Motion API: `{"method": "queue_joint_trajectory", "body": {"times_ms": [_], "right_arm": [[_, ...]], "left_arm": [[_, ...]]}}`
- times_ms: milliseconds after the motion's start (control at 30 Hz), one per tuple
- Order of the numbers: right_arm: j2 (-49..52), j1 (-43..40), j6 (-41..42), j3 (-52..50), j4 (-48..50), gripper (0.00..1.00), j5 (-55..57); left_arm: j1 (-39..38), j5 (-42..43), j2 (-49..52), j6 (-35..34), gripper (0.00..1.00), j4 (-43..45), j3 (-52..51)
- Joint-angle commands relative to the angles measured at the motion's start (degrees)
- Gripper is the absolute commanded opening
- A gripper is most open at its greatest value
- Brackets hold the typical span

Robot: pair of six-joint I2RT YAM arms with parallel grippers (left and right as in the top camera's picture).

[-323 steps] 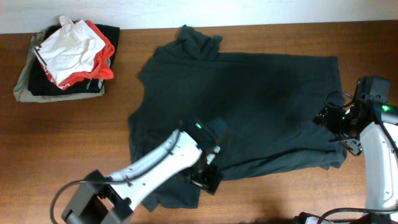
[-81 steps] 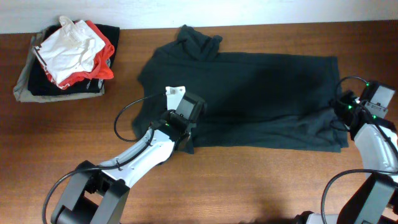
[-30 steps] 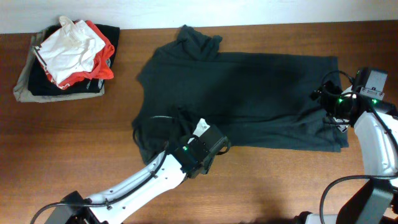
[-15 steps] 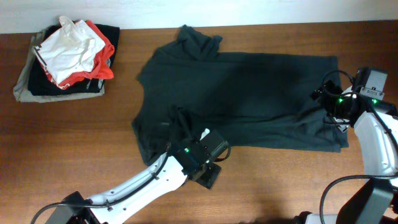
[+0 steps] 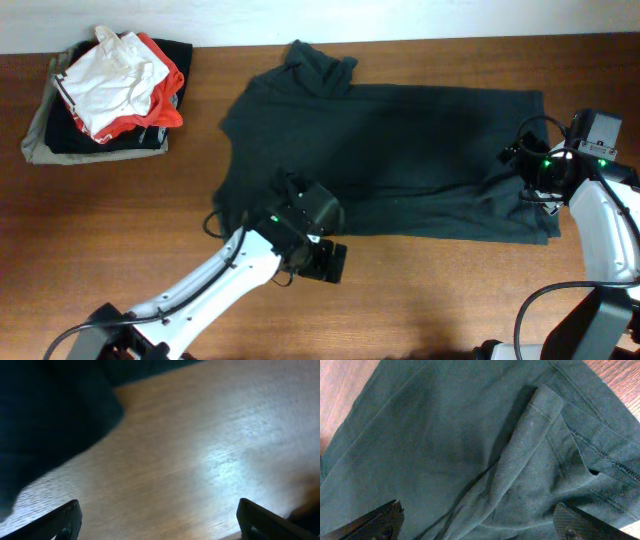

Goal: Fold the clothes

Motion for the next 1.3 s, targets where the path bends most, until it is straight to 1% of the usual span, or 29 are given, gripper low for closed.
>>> {"method": "queue_joint_trajectory", "body": {"times_ms": [0, 200, 367, 500, 567, 800, 833, 1000, 1100, 1267], "right_arm": [[0.4, 0.5, -0.6, 0.7, 0.0, 0.99, 0.6], [0.4, 0.5, -0.6, 0.7, 0.0, 0.99, 0.6], [0.4, 0.5, -0.6, 0.7, 0.0, 0.99, 0.6], [0.4, 0.5, -0.6, 0.7, 0.0, 0.99, 0.6], [0.4, 0.5, -0.6, 0.7, 0.0, 0.99, 0.6], [0.4, 0.5, -0.6, 0.7, 0.0, 0.99, 0.6], [0.4, 0.5, -0.6, 0.7, 0.0, 0.99, 0.6], [0.4, 0.5, -0.6, 0.7, 0.0, 0.99, 0.6], [0.4, 0.5, -0.6, 0.7, 0.0, 0.99, 0.6], [0.4, 0.5, -0.6, 0.7, 0.0, 0.99, 0.6]], "left_arm": [[0.9, 1.2, 0.5, 0.8, 0.97, -0.2, -0.3], [1.0, -2.3, 2.9, 0.5, 0.98, 1.2, -0.3], [3.5, -1.7, 8.7, 0.8, 0.98, 3.0, -0.2], [6.9, -0.3, 8.8, 0.8, 0.98, 2.8, -0.2], [8.3, 0.5, 8.8, 2.9, 0.98, 2.7, -0.2], [12.0, 0.4, 8.8, 4.8, 0.98, 2.8, 0.3], [12.6, 0.3, 8.8, 6.0, 0.98, 3.0, 0.7], [15.5, -3.8, 8.8, 7.3, 0.98, 7.0, 3.1], [17.3, -4.1, 8.8, 7.3, 0.98, 10.4, 3.3], [20.1, -10.6, 8.8, 7.2, 0.98, 14.5, 3.3]]}}
